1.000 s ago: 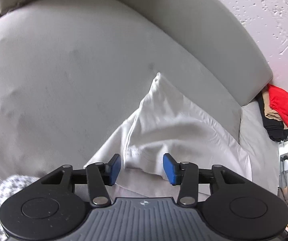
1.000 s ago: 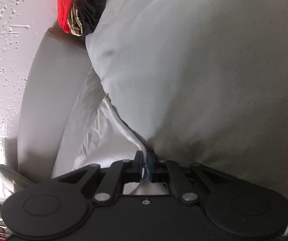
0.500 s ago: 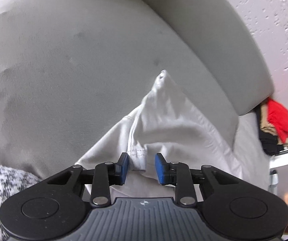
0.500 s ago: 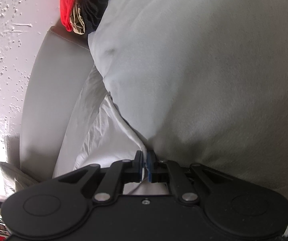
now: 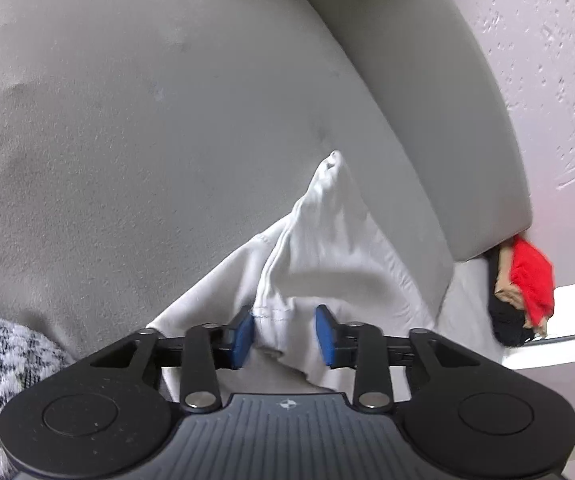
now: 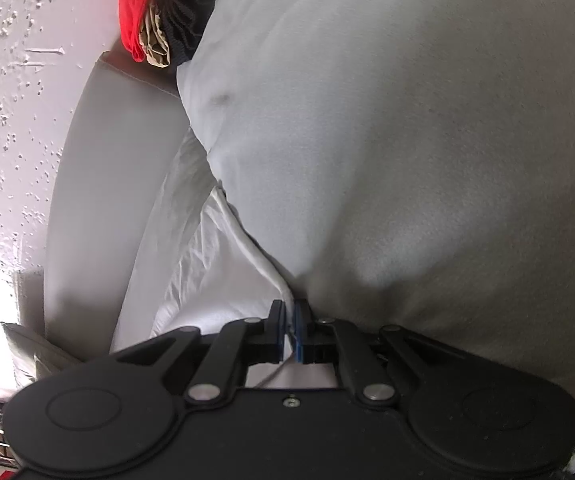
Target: Fold clothes
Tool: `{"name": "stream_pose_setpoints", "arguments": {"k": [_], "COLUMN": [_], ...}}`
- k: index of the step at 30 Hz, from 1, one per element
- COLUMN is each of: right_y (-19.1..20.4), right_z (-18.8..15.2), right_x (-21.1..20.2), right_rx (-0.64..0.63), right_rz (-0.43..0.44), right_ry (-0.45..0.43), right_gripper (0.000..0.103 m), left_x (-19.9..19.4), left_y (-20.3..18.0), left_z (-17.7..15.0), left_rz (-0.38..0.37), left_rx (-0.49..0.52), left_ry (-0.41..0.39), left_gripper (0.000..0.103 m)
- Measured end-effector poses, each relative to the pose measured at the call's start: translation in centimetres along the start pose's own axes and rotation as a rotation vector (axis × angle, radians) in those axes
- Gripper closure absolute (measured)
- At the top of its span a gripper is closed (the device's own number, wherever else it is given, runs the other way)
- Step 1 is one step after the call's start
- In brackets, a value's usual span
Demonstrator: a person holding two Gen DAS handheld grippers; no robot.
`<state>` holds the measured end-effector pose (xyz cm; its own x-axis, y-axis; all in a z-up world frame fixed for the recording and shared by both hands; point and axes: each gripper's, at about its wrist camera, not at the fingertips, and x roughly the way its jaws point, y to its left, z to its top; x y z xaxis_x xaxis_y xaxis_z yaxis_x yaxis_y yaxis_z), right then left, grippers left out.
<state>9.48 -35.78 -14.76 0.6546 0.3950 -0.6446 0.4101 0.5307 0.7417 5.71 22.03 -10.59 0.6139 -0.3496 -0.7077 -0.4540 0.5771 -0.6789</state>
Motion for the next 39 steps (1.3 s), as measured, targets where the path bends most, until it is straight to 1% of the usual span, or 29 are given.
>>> {"name": "stream_pose_setpoints", "arguments": {"k": [2,4,6,8,10,13,17,18,20,21,22,27,31,34,36,38,39], "right_y": [-0.1,-0.1,0.0,0.5,1.8,3.7,6.0,6.5,7.6,7.8,7.8,6.3,4.5,3.2,3.2,3.4,3.4], "right_z": [0.0,-0.1,-0.1,-0.1,0.0,0.6,1.5,1.7,2.1,1.8,1.6,-0.6,-2.3,-3.0,-3.4,-4.1,-4.3], "right_x": [0.0,0.0,0.1,0.0,-0.4,-1.5,-3.6,-4.2,-5.2,-5.7,-6.3,-7.9,-8.0,-7.8,-7.8,-7.9,-7.8], "right_rx": [0.004,0.009,0.016,0.008,-0.027,-0.03,-0.026,-0.025,-0.028,-0.049,-0.07,-0.137,-0.156,-0.151,-0.18,-0.229,-0.253], "right_rz": [0.004,0.006,0.005,0.0,-0.011,0.015,0.057,0.068,0.085,0.079,0.069,0.0,-0.07,-0.114,-0.15,-0.187,-0.209], "right_ry": [0.001,0.001,0.004,0.008,0.001,-0.001,-0.013,-0.016,-0.022,-0.025,-0.025,-0.005,0.006,0.002,-0.01,-0.02,-0.016], "right_gripper": [0.098,0.098,0.098,0.098,0.099,0.099,0.099,0.099,0.099,0.099,0.099,0.099,0.099,0.099,0.099,0.099,0.099], "left_x": [0.1,-0.1,-0.2,-0.4,-0.8,-2.1,-4.7,-5.2,-6.2,-6.7,-7.0,-7.0,-5.9,-4.8,-4.2,-4.0,-4.2], "left_y": [0.0,0.0,-0.4,-1.4,-2.6,-4.3,-5.8,-6.0,-6.0,-6.1,-6.0,-5.3,-4.0,-3.8,-3.8,-3.9,-4.1], "left_z": [-0.1,-0.1,0.2,0.8,1.6,3.5,6.0,6.3,6.4,6.4,6.1,2.4,-0.1,-1.4,-2.0,-2.4,-2.7], "left_rz": [0.009,0.017,0.033,0.051,0.063,0.042,-0.025,-0.028,-0.01,-0.001,0.021,0.177,0.249,0.325,0.36,0.4,0.421], "left_rx": [-0.006,-0.014,0.002,0.041,0.081,0.126,0.126,0.134,0.163,0.178,0.206,0.385,0.438,0.486,0.5,0.537,0.561], "left_ry": [-0.003,-0.02,-0.028,-0.029,-0.032,-0.039,-0.042,-0.04,-0.033,-0.029,-0.024,-0.005,0.023,0.02,0.023,0.021,0.005], "left_gripper": [0.097,0.099,0.099,0.1,0.1,0.1,0.1,0.1,0.1,0.1,0.1,0.1,0.1,0.1,0.1,0.098,0.097]}}
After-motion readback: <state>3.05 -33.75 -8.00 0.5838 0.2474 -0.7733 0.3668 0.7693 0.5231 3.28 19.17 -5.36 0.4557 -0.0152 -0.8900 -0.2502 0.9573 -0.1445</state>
